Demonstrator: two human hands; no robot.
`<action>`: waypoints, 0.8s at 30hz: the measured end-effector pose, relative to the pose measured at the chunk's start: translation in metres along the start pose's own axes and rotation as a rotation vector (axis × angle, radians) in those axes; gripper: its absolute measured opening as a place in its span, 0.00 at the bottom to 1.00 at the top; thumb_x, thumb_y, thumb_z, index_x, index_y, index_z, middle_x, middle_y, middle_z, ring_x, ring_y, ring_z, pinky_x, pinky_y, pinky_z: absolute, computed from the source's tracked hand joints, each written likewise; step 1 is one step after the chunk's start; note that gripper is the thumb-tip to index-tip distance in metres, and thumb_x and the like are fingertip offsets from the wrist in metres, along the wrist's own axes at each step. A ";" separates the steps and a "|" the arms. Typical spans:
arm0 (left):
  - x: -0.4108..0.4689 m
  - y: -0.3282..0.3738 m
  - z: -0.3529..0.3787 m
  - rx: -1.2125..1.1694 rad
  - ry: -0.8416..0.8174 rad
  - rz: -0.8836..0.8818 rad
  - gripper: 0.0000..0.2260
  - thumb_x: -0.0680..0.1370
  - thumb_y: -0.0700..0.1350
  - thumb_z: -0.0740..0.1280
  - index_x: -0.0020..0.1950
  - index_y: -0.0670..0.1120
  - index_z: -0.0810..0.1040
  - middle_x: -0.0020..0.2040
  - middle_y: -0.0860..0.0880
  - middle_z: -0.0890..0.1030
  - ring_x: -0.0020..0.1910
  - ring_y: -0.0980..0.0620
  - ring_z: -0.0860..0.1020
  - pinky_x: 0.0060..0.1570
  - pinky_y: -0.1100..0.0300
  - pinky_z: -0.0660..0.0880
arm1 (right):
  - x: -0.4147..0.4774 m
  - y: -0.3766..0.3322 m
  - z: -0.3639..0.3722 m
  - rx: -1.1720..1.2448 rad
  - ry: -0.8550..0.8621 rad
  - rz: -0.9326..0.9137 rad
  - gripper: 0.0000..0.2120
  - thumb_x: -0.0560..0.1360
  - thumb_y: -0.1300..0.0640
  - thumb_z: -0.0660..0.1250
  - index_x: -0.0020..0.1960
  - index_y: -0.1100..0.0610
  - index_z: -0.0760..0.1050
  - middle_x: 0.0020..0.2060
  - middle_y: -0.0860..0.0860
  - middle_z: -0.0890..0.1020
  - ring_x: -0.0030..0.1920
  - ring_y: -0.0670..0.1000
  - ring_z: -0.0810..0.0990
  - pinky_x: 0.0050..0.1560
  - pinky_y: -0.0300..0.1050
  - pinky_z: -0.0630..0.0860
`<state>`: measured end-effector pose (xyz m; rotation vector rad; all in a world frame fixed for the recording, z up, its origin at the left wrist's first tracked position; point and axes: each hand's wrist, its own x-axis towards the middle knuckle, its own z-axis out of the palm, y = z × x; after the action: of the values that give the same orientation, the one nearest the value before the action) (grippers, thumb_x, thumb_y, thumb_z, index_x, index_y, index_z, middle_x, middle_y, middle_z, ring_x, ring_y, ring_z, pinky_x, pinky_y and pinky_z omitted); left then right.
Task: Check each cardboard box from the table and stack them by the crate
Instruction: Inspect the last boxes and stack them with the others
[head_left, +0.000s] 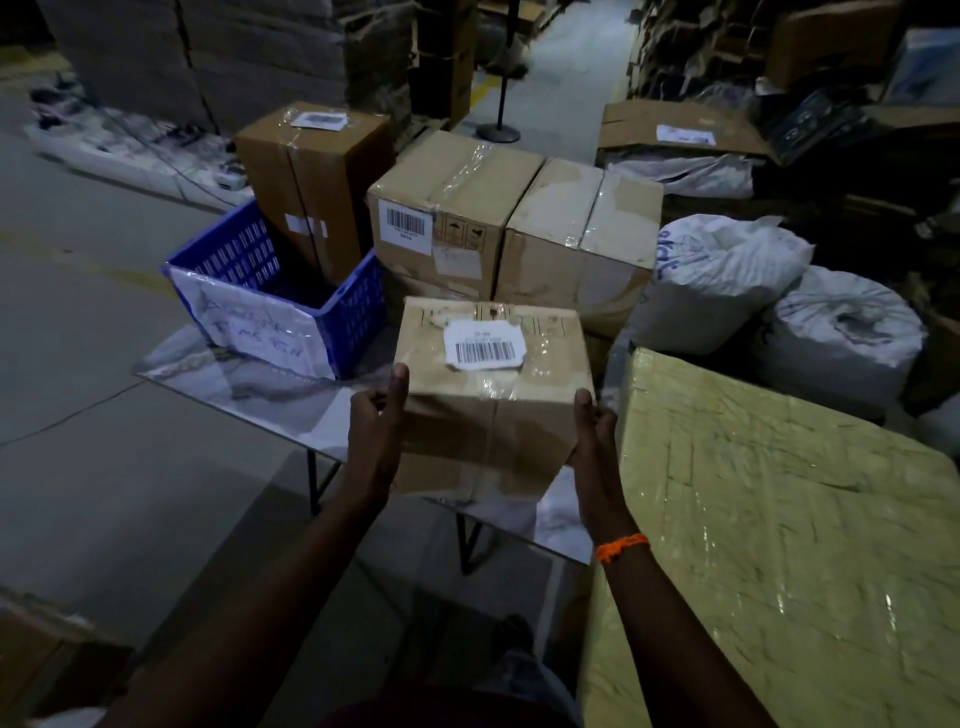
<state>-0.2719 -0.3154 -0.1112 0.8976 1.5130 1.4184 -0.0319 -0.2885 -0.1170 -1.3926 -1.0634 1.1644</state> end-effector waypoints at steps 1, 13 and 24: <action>-0.003 -0.005 -0.002 0.008 0.001 -0.044 0.31 0.75 0.73 0.62 0.61 0.49 0.81 0.57 0.49 0.85 0.56 0.50 0.83 0.58 0.48 0.78 | -0.006 0.003 0.000 0.001 0.010 0.000 0.26 0.77 0.30 0.61 0.65 0.49 0.69 0.56 0.46 0.79 0.59 0.46 0.78 0.61 0.48 0.73; 0.032 0.031 -0.001 0.596 -0.066 0.484 0.23 0.82 0.46 0.65 0.77 0.47 0.67 0.74 0.49 0.70 0.71 0.52 0.69 0.70 0.45 0.69 | 0.026 -0.035 0.018 -0.587 0.177 -0.553 0.20 0.80 0.49 0.67 0.67 0.58 0.73 0.63 0.55 0.75 0.61 0.52 0.76 0.59 0.40 0.77; 0.078 0.040 0.028 1.424 -0.452 0.566 0.32 0.81 0.61 0.38 0.84 0.51 0.50 0.84 0.50 0.49 0.83 0.49 0.48 0.78 0.40 0.44 | 0.063 -0.052 0.071 -1.345 -0.352 -0.515 0.29 0.85 0.39 0.43 0.83 0.49 0.54 0.83 0.50 0.54 0.83 0.55 0.51 0.79 0.61 0.49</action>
<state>-0.2770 -0.2292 -0.0792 2.4163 1.8527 0.1360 -0.0937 -0.2096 -0.0760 -1.6620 -2.5258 0.1874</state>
